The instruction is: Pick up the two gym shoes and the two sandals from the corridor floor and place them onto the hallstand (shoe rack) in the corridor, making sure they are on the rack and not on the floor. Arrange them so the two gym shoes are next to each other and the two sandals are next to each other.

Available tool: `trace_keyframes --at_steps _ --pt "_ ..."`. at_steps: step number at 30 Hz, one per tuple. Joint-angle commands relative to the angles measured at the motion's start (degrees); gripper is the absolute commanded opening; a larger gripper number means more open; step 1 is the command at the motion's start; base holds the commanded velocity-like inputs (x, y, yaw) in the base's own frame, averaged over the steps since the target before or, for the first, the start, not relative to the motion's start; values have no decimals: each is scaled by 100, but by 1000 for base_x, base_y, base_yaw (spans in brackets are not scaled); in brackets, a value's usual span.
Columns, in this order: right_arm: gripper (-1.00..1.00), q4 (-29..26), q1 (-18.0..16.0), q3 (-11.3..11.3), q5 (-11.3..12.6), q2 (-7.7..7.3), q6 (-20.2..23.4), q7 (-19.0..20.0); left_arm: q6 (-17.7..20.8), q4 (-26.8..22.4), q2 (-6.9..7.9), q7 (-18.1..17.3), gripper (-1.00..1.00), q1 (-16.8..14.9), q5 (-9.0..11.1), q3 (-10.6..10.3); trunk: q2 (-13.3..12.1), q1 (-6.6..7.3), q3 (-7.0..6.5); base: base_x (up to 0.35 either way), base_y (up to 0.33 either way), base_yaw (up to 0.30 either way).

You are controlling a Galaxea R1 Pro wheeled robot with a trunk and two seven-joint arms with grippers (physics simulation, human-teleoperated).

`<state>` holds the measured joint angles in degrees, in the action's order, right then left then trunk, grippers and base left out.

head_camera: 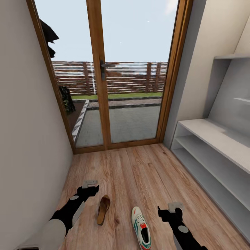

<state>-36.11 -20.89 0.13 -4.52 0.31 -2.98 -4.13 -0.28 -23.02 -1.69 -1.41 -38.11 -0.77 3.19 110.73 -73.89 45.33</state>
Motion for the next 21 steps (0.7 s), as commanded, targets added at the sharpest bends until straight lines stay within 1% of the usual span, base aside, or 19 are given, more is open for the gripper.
trace_keyframes --at_steps 1,12,16,21 --pt "100 12 -16 4 -47 2 12 -26 4 0 0 -21 100 -17 -9 29 2 1 5 0 0 0" --pt "100 86 -61 13 -61 4 83 -15 3 22 38 -42 100 -3 -19 16 2 1 5 0 0 0" --pt "100 239 -63 8 -58 0 81 -11 2 25 43 -43 100 -1 -19 15 2 1 5 6 0 0" --pt "100 457 -64 7 -57 -4 84 -15 2 26 45 -43 100 -3 -19 17 2 1 5 170 0 0"
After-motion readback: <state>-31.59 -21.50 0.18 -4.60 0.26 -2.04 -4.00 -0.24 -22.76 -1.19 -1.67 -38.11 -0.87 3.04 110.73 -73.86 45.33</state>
